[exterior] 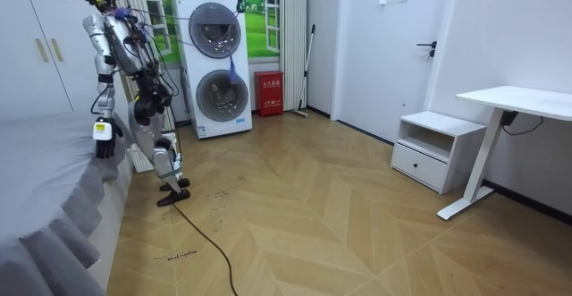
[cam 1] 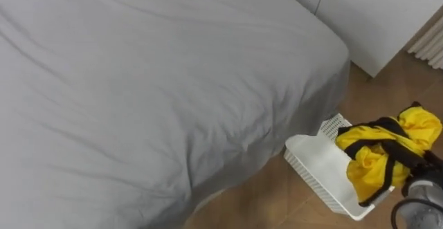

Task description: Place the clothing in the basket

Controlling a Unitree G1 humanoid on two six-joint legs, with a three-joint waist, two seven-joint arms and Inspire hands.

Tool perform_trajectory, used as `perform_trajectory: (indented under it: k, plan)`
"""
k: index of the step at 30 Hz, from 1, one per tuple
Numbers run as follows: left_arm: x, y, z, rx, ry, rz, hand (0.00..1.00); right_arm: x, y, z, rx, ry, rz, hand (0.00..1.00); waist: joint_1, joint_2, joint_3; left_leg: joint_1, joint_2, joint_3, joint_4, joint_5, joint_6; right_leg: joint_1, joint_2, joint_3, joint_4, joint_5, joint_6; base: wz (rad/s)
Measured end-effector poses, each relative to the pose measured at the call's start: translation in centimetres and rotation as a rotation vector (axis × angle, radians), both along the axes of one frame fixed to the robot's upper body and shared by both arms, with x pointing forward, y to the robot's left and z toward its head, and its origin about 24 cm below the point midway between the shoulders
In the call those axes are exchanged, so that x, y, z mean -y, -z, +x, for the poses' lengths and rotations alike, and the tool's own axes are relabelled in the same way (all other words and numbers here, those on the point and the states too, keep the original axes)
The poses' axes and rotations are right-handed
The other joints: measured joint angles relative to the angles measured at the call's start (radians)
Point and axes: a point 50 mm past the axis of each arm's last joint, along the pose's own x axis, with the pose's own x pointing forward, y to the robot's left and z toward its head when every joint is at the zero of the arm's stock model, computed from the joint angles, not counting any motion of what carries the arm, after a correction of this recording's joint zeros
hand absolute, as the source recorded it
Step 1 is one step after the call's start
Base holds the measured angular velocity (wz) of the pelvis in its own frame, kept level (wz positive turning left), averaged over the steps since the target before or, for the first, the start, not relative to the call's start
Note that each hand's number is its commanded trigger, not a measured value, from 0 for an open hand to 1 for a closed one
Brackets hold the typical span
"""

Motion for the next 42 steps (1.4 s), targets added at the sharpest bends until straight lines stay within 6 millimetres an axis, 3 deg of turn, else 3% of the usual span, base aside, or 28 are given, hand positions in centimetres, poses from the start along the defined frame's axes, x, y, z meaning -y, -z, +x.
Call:
perform_trajectory:
  k: [3, 7, 12, 13, 14, 15, 20, 31, 38, 42]
  plan:
    - [0.4, 0.0, 0.1, 0.001, 0.039, -0.001, 0.0, 0.2, 0.4, -0.4, -0.009, 0.038, 0.008, 1.0, 0.003, 0.002, 0.0001, -0.029, -0.013, -0.04, -0.001, 0.021, 0.0, -0.017, -0.017, -0.039, 0.001, -0.003, -0.005, 0.39]
    - [0.6, 0.0, 0.3, 0.011, 0.062, -0.001, 0.0, 0.1, 0.8, -0.4, -0.027, 0.054, 0.024, 1.0, 0.028, 0.0, 0.0024, -0.054, -0.012, -0.048, -0.002, 0.025, 0.001, -0.045, -0.02, -0.055, 0.016, -0.005, -0.01, 0.19]
    - [0.8, -0.1, 0.8, 0.031, 0.07, -0.007, 0.0, 0.2, 0.9, -0.1, -0.024, 0.047, 0.03, 1.0, 0.03, 0.003, 0.0036, -0.082, -0.014, -0.075, 0.0, 0.035, 0.002, -0.059, -0.033, -0.092, 0.011, -0.006, -0.013, 0.22]
    - [0.8, -0.1, 0.8, 0.034, 0.07, -0.007, 0.0, 0.2, 0.9, -0.1, -0.024, 0.047, 0.03, 0.96, 0.03, 0.003, 0.0036, -0.085, -0.014, -0.077, 0.0, 0.035, 0.002, -0.061, -0.034, -0.096, 0.011, -0.006, -0.013, 0.14]
    - [0.8, -0.1, 1.0, 0.039, 0.071, -0.006, 0.0, 0.3, 0.8, -0.1, -0.024, 0.045, 0.031, 0.58, 0.032, 0.003, 0.0036, -0.091, -0.014, -0.082, 0.0, 0.035, 0.003, -0.065, -0.035, -0.101, 0.011, -0.006, -0.013, 0.14]
    - [0.8, -0.2, 1.3, 0.045, 0.073, -0.006, 0.0, 0.4, 0.9, -0.1, -0.023, 0.049, 0.033, 0.0, 0.033, 0.003, 0.0039, -0.098, -0.015, -0.091, 0.0, 0.035, 0.003, -0.069, -0.036, -0.107, 0.01, -0.006, -0.013, 0.14]
    - [1.0, -0.4, 2.3, 0.075, 0.086, -0.005, 0.0, 0.6, 1.1, -0.4, -0.021, 0.057, 0.047, 0.0, 0.055, 0.002, 0.0059, -0.103, -0.014, -0.094, -0.001, 0.036, 0.003, -0.069, -0.036, -0.111, 0.0, -0.006, -0.013, 0.02]
    - [1.2, -0.5, 2.4, 0.084, 0.114, -0.005, 0.0, 0.7, 0.9, -0.1, 0.033, 0.078, 0.083, 0.0, 0.056, 0.001, 0.0071, -0.113, -0.015, -0.1, -0.012, 0.036, 0.003, -0.067, -0.039, -0.128, -0.022, -0.006, -0.013, 0.03]
    - [1.2, -0.5, 2.5, 0.093, 0.131, -0.007, 0.0, 1.6, 0.4, -0.3, 0.05, 0.105, 0.063, 0.0, 0.06, 0.008, 0.0152, -0.114, -0.015, -0.096, -0.013, 0.036, 0.003, -0.069, -0.039, -0.13, -0.023, -0.008, -0.015, -0.01]
    - [1.3, -0.5, 2.5, 0.092, 0.139, -0.007, 0.0, 1.9, 0.2, -0.3, 0.04, 0.102, 0.043, 0.0, 0.061, 0.008, 0.0156, -0.113, -0.015, -0.092, -0.013, 0.036, 0.003, -0.07, -0.039, -0.125, -0.022, -0.008, -0.016, 0.0]
